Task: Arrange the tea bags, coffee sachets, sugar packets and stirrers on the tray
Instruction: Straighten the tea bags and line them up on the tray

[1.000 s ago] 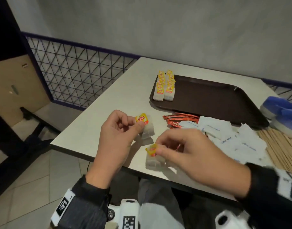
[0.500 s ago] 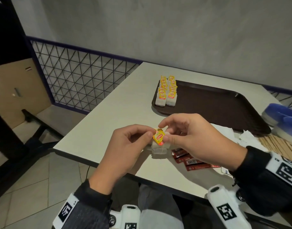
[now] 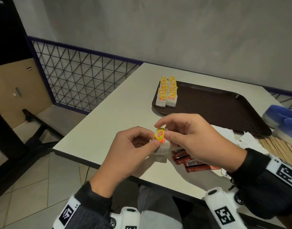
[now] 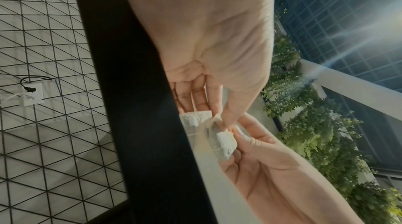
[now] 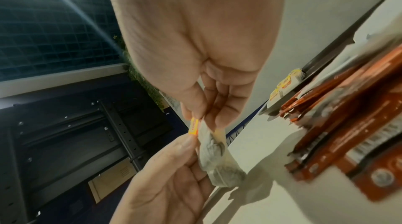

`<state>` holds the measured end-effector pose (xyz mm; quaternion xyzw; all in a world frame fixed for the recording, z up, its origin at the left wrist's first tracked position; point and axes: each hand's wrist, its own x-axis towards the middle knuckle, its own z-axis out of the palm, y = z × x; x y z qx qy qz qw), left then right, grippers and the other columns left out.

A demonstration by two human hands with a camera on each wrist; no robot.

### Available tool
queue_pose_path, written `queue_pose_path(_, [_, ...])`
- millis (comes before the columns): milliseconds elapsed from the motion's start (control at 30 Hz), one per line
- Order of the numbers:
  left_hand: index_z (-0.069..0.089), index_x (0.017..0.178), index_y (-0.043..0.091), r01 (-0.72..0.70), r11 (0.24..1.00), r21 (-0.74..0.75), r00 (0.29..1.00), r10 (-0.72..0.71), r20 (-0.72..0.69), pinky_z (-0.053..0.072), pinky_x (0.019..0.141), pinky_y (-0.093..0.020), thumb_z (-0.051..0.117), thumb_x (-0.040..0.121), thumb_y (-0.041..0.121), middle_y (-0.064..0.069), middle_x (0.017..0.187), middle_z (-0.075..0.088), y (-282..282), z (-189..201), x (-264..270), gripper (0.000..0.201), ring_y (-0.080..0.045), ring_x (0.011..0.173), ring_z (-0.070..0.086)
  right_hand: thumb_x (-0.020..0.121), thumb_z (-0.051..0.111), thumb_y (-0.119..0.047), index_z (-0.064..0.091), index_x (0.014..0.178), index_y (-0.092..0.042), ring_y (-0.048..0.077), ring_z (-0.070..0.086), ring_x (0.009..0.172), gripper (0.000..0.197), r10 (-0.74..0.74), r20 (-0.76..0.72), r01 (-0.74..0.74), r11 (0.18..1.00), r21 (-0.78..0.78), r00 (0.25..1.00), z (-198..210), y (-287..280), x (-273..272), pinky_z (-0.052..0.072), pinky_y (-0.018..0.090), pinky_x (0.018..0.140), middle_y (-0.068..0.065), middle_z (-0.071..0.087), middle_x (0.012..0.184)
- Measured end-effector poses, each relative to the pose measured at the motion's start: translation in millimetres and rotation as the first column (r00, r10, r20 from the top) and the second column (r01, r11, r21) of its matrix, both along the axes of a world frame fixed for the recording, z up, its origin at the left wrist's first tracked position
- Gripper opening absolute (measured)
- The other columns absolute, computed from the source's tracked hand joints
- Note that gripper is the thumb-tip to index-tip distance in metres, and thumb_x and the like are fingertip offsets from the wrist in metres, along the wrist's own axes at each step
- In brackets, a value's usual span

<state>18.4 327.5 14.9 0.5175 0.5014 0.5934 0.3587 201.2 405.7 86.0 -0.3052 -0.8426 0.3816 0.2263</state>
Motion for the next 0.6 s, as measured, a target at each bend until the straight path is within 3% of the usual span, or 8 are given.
queue_pose_path(167, [0.08,0.083,0.022,0.0,1.0,0.001,1.0,0.0,-0.013,0.056,0.077,-0.03,0.08,0.087,0.012,0.0,0.082,0.077,0.3,-0.8,0.8,0.011,-0.017,0.078,0.072,0.096,0.069,-0.021,0.07,0.105,-0.026,0.03,0.065,0.075,0.01,0.012,0.063,-0.012,1.0,0.009,0.998,4.6,-1.6,-1.3,0.056,0.052,0.07,0.006,0.069,0.082])
queue_pose_path(300, [0.08,0.085,0.023,0.016,1.0,-0.018,0.999,-0.017,-0.048,0.055,0.077,-0.029,0.08,0.088,0.016,0.003,0.083,0.077,0.1,-1.1,1.9,0.008,-0.016,0.081,0.073,0.094,0.072,-0.019,0.068,0.093,-0.021,0.015,0.066,0.071,0.004,-0.039,0.105,0.034,0.998,0.043,0.994,6.7,1.1,-2.6,0.057,0.041,0.071,0.001,0.072,0.083])
queue_pose_path(367, [0.08,0.085,0.025,0.022,1.0,-0.021,0.997,-0.024,-0.067,0.055,0.077,-0.029,0.08,0.089,0.017,0.004,0.083,0.077,-0.4,-1.1,2.5,0.009,-0.015,0.081,0.072,0.094,0.072,-0.018,0.069,0.092,-0.015,0.009,0.064,0.067,0.005,-0.042,0.096,0.048,0.997,-0.054,0.994,8.0,2.2,-2.2,0.055,0.031,0.066,0.0,0.073,0.081])
queue_pose_path(467, [0.08,0.085,0.027,0.027,0.999,-0.023,0.996,-0.029,-0.087,0.056,0.079,-0.032,0.08,0.089,0.018,0.005,0.084,0.077,-1.1,-1.1,2.7,0.01,-0.015,0.082,0.072,0.094,0.072,-0.017,0.072,0.092,-0.011,0.014,0.063,0.071,0.007,-0.066,0.096,0.088,0.966,-0.245,0.993,9.4,6.0,0.3,0.051,0.032,0.068,0.005,0.074,0.083])
queue_pose_path(600, [0.079,0.083,0.03,0.026,0.999,-0.023,0.998,-0.027,-0.057,0.06,0.081,-0.042,0.079,0.089,0.018,0.003,0.085,0.076,-0.4,-2.8,-0.8,0.013,-0.02,0.084,0.071,0.096,0.066,-0.007,0.069,0.098,-0.002,0.015,0.06,0.068,0.007,-0.126,0.028,0.121,0.823,-0.556,0.992,11.6,10.4,0.0,0.048,0.03,0.062,0.011,0.071,0.085])
